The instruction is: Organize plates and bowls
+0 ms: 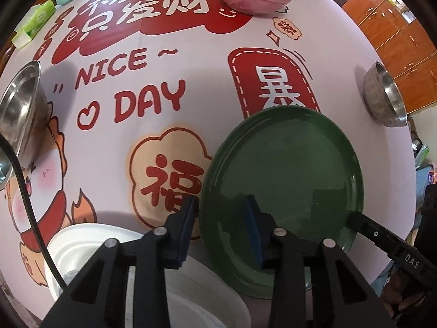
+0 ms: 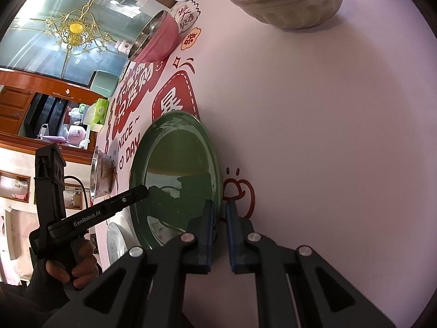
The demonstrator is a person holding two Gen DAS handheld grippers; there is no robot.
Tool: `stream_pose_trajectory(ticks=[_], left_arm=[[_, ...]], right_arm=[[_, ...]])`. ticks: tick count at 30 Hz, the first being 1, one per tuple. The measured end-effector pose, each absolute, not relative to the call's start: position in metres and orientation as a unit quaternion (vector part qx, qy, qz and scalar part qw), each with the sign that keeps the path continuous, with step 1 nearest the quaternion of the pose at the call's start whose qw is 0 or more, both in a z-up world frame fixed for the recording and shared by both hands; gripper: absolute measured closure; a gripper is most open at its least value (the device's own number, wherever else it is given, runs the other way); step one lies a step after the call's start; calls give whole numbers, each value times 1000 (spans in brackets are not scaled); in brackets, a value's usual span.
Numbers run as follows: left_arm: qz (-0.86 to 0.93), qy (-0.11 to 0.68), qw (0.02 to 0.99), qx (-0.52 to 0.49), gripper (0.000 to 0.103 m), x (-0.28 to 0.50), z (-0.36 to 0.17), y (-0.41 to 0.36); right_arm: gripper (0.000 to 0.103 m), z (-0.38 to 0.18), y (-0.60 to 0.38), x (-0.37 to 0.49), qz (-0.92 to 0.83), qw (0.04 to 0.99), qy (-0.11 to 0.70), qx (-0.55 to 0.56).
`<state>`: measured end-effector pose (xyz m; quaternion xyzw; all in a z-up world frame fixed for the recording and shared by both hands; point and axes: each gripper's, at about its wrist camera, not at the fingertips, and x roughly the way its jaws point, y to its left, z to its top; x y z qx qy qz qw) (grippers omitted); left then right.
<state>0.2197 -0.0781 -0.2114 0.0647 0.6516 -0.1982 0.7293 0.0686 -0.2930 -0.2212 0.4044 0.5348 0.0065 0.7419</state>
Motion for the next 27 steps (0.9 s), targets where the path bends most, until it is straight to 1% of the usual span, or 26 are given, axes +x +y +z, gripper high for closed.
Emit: stream_pose_trajectory(ticks=[1, 15, 27], left_arm=[[-201, 651, 729, 64, 72, 220, -212, -78], [-211, 643, 733, 64, 72, 214, -206, -77], [-211, 610, 761, 57, 72, 193, -168, -70]], right_arm=[[97, -221, -292, 69, 6, 743, 535, 403], [97, -210, -293, 64, 1, 756, 519, 399], [97, -184, -292, 58, 14, 782, 498, 375]])
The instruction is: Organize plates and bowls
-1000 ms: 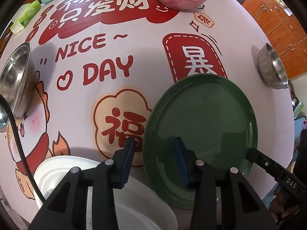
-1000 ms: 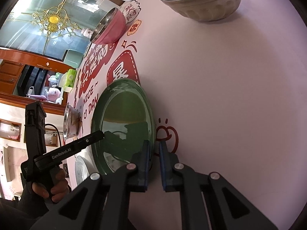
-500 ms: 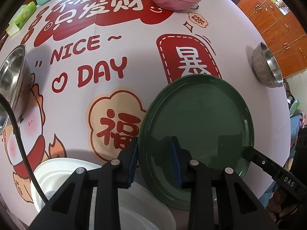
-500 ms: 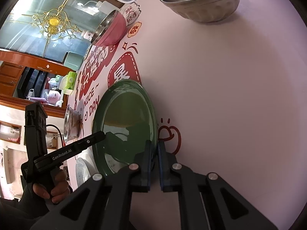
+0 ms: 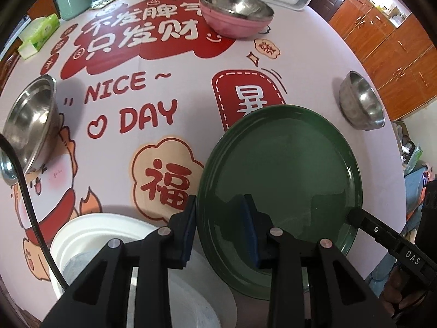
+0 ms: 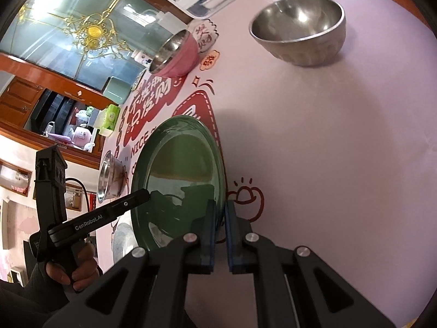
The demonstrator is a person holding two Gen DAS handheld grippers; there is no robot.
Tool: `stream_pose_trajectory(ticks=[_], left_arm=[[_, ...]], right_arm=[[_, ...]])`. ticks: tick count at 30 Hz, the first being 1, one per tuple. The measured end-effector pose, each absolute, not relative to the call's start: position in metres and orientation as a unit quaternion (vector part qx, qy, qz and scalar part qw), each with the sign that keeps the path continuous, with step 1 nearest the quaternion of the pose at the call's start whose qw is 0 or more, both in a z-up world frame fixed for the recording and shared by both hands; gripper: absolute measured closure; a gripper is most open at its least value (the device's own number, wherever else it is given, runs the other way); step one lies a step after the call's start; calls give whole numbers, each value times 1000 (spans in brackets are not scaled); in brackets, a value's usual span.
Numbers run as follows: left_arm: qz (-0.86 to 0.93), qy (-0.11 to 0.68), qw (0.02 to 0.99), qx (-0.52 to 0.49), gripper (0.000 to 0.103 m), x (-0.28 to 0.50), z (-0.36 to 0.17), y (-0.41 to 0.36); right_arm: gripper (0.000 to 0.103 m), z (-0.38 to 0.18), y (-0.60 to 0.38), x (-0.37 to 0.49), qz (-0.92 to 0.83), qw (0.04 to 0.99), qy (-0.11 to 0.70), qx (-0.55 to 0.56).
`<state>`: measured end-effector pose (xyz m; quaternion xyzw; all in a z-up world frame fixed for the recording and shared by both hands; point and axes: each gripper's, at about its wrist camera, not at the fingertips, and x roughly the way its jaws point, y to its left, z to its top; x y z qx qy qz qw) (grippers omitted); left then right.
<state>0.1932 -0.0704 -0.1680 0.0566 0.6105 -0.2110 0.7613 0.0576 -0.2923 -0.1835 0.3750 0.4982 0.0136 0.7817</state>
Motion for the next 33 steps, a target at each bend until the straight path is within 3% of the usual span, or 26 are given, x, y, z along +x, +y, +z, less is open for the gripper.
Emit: stream_pose_trajectory(ticks=[17, 33], left_arm=[[-168, 578, 798, 21, 72, 135, -133, -28], [-103, 572, 813, -32, 72, 79, -134, 35]], right_arm=[[97, -157, -268, 37, 75, 801, 490, 336], [97, -155, -220, 26, 148, 795, 511, 291]])
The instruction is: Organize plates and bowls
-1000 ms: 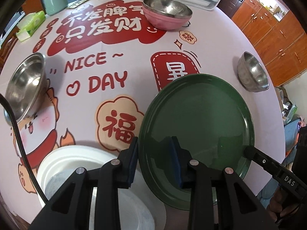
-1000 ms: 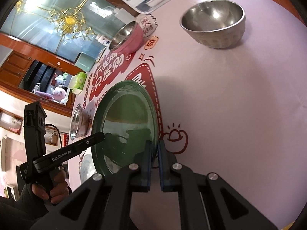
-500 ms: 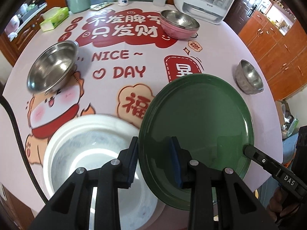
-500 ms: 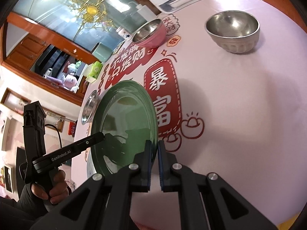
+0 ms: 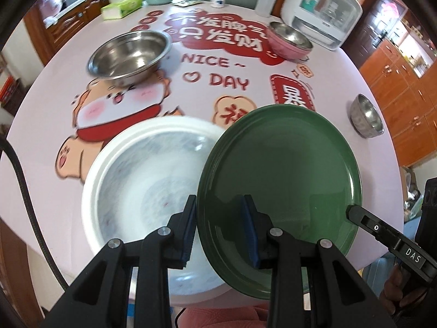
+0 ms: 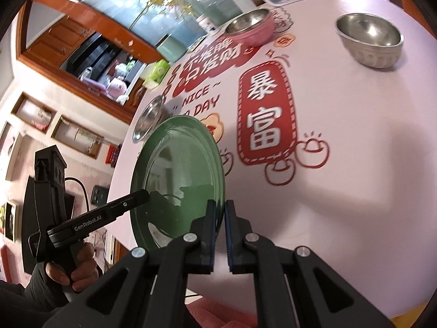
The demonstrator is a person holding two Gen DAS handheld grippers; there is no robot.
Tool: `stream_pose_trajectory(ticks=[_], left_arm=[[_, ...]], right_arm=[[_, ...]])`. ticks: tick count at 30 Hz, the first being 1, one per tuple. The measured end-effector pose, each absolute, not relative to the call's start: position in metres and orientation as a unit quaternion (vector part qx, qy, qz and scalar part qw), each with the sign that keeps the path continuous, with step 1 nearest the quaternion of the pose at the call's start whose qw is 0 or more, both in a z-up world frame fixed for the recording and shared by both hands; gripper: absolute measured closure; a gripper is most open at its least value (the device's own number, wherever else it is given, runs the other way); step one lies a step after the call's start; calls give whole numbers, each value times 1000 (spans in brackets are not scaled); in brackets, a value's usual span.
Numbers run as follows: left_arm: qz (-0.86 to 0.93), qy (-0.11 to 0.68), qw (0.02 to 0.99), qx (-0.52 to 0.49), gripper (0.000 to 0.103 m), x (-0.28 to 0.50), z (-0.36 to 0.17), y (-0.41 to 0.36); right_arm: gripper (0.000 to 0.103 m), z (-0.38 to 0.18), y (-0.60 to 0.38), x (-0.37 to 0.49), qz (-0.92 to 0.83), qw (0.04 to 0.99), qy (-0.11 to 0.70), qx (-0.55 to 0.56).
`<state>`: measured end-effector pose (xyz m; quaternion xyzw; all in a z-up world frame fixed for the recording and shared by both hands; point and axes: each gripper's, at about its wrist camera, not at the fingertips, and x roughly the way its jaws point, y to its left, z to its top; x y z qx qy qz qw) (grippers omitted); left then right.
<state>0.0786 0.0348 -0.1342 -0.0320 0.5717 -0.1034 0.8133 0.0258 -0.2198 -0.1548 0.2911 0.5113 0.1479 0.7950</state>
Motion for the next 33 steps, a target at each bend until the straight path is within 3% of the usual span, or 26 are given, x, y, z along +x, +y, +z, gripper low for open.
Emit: stream_pose_trajectory(ticks=[16, 33], left_arm=[[-38, 586, 806, -69, 72, 68, -148, 105], [-75, 606, 791, -49, 72, 97, -165, 128]], right_arm=[[97, -166, -152, 48, 206, 766, 556, 250], [94, -180, -117, 59, 153, 763, 579, 244]])
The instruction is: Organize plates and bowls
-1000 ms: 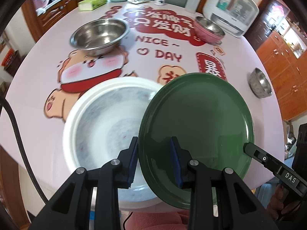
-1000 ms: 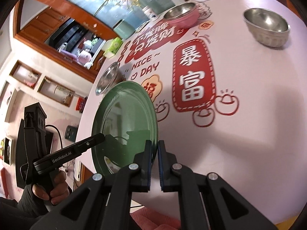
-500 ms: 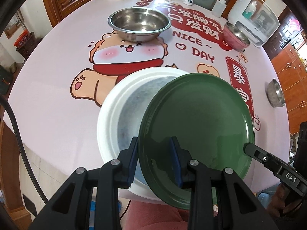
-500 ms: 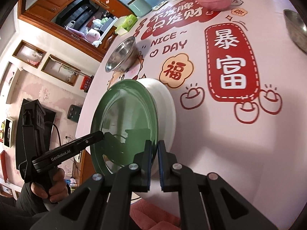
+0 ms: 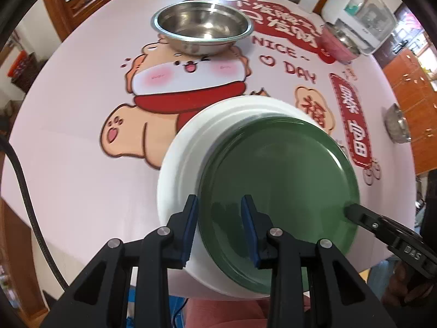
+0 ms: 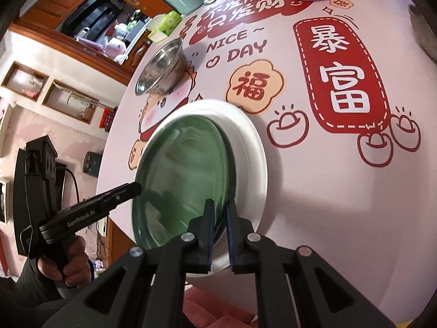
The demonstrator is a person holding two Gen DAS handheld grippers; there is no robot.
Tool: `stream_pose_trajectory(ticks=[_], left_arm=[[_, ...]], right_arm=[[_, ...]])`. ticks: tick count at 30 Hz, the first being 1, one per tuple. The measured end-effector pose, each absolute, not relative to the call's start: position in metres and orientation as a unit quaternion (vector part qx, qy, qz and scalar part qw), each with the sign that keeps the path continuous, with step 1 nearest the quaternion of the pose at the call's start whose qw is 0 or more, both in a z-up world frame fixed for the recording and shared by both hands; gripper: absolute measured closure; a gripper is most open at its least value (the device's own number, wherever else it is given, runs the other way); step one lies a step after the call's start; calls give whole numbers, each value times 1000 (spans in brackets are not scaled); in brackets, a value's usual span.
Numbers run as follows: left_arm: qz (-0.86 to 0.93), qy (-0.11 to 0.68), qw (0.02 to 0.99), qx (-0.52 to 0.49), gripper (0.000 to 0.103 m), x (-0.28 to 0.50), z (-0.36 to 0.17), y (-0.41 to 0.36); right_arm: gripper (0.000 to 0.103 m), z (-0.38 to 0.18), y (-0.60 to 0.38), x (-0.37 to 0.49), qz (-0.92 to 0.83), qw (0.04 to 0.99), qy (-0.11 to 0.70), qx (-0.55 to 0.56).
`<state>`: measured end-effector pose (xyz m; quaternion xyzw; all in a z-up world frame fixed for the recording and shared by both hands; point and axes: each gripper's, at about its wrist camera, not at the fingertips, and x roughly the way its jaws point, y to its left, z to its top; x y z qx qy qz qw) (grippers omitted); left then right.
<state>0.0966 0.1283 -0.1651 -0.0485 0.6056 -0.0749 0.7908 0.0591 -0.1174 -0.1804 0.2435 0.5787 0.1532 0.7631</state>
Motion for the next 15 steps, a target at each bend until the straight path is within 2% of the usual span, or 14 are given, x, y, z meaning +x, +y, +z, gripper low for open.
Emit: stream_pose_trajectory(ticks=[15], left_arm=[[-103, 591, 800, -23, 72, 101, -154, 113]], right_arm=[[92, -176, -115, 57, 130, 771, 578, 234]])
